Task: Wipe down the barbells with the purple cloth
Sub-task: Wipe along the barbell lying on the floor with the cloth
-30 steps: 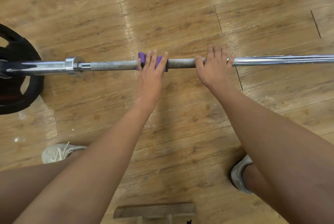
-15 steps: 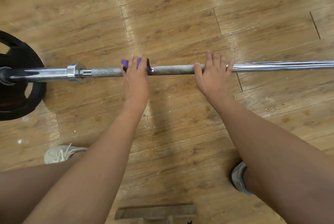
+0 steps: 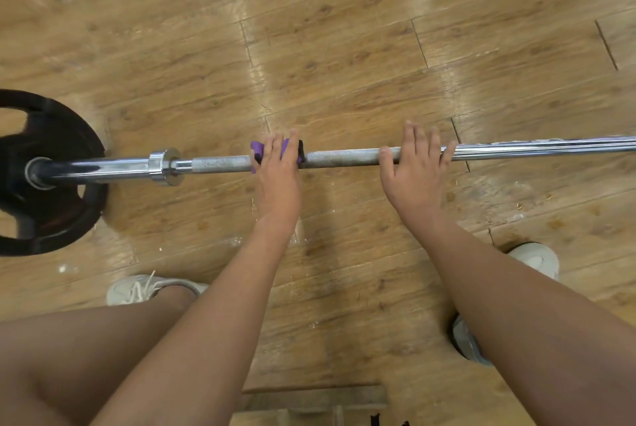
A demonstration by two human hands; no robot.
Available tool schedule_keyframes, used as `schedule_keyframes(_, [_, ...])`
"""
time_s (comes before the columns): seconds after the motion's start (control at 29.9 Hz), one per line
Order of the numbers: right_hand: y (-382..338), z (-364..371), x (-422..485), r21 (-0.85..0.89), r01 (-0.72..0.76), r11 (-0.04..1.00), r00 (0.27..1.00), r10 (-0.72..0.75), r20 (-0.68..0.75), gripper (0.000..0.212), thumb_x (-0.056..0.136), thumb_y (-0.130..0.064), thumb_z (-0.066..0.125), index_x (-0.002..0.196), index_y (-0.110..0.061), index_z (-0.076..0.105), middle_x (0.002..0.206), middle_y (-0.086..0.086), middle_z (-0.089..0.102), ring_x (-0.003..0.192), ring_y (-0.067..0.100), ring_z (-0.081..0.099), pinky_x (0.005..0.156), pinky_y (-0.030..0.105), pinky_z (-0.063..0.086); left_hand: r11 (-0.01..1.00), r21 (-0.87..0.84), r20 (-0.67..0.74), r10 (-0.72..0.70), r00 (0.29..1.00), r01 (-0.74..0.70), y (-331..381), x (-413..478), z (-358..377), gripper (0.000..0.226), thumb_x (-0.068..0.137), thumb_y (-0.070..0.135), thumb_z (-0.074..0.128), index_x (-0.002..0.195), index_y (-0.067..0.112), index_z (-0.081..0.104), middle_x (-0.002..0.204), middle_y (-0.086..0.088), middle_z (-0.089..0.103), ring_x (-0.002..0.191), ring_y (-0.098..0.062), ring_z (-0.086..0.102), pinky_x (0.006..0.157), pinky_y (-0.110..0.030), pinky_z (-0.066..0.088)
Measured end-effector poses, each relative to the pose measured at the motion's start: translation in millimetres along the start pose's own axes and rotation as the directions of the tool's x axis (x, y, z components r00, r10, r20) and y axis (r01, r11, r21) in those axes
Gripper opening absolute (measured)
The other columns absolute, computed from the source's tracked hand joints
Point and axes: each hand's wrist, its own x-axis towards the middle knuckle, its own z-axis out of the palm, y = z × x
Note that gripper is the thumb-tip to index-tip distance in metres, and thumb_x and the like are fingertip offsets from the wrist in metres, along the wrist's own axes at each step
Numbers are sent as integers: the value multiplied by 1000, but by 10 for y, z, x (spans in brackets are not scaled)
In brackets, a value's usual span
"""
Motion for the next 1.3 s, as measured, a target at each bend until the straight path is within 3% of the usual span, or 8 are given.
schedule_keyframes(0.3, [71,-25,-322,-4,-15,1000,1000,16,17,68,103,-51,32,155,-7,34,157,10,41,151,32,22,124,56,5,995,-29,51,95,994,-94,-26,-265,-56,55,96,-3,40,149,10,45,150,-13,48,144,-25,36,120,-47,26])
schedule_keyframes(0.4, [90,-24,-435,-6,-8,1000,1000,8,22,69,103,-52,33,155,-7,32,158,10,40,152,32,21,124,56,5,993,-110,10,-36,999,37,-164,-234,-154,52,91,-10,44,140,6,53,133,-16,59,130,-29,47,114,-47,35])
schedule_keyframes(0.5, [119,-28,-536,14,-13,1000,1000,13,22,69,103,-52,33,156,-8,31,159,10,37,153,32,18,124,55,3,996,-84,17,36,999,-35,-167,-327,-231,50,84,-13,46,123,18,54,112,-12,62,112,-27,49,103,-52,42])
schedule_keyframes(0.77, [160,-21,-747,8,-32,999,999,32,41,71,103,-54,31,156,-7,29,161,11,34,154,32,14,124,55,2,995,-35,189,100,977,-95,-8,-483,-282,49,91,-9,45,134,15,47,132,-8,57,127,-29,46,104,-49,37])
schedule_keyframes(0.87, [166,-28,-805,-6,-33,999,999,33,42,71,103,-54,31,156,-6,30,160,11,35,154,32,15,124,55,2,999,-32,275,18,961,-9,-15,-379,-352,43,90,-9,40,126,8,54,124,-5,58,119,-26,46,97,-46,37])
schedule_keyframes(1.0, [171,-28,-860,9,-46,999,998,46,41,71,102,-53,32,156,-6,31,160,11,35,153,33,15,124,56,3,990,-51,268,138,954,-129,37,-538,-326,33,84,-9,46,98,22,47,104,2,58,105,-26,52,94,-45,37])
schedule_keyframes(1.14, [184,-38,-930,-9,-38,999,998,38,42,71,103,-53,30,156,-5,30,160,12,35,153,34,16,124,57,5,991,-34,242,135,961,-130,-13,-678,-256,51,93,-5,49,140,13,48,140,-8,52,136,-26,42,112,-50,27])
schedule_keyframes(1.3, [182,-58,-1018,-5,-44,999,997,44,60,72,104,-53,29,158,-6,25,162,12,31,154,33,12,124,56,4,996,-43,275,85,958,-76,-97,-598,-341,36,92,-7,47,120,15,49,118,-6,58,116,-27,49,98,-46,39])
